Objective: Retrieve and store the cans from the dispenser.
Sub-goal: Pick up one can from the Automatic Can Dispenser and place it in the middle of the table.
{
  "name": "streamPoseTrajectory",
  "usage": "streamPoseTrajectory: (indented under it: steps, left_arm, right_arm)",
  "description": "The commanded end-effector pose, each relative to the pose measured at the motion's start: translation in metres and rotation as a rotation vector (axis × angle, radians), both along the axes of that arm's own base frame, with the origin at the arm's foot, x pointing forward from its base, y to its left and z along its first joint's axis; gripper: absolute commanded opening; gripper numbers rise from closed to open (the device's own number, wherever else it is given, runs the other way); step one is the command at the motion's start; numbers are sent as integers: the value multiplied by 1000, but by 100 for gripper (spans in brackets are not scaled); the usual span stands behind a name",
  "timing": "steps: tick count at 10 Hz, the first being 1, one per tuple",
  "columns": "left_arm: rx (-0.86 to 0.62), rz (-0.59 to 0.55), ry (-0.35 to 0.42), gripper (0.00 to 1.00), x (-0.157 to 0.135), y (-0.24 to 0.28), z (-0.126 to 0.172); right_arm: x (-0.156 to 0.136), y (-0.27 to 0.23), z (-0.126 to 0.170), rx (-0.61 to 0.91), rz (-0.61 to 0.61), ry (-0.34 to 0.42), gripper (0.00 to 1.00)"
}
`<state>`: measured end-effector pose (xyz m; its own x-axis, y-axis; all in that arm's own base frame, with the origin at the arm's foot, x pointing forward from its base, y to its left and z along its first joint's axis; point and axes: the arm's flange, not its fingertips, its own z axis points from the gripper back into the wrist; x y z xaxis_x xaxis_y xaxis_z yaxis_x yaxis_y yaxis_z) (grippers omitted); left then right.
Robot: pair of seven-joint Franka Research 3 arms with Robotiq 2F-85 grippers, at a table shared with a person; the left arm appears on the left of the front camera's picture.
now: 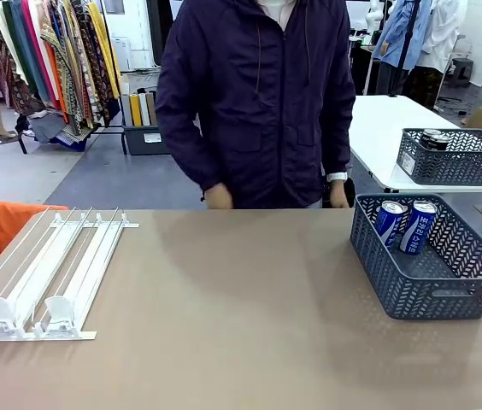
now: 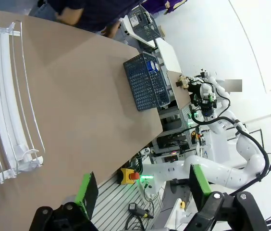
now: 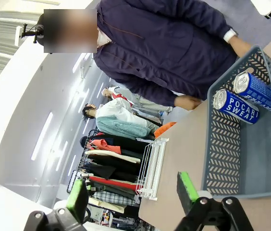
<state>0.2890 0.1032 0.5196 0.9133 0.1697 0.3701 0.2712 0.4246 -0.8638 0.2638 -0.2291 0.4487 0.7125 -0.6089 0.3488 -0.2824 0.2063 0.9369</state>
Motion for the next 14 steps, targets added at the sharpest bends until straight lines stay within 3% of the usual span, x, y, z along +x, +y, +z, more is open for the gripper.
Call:
streamPoseTrajectory:
  steps: [1, 14]
  left_arm:
    - [-18, 1, -7, 100, 1, 0, 2]
    - [-18, 1, -7, 100, 1, 0, 2]
  right_arm:
    - [3, 1, 7, 30, -12, -3, 100]
    - [3, 1, 7, 30, -12, -3, 100]
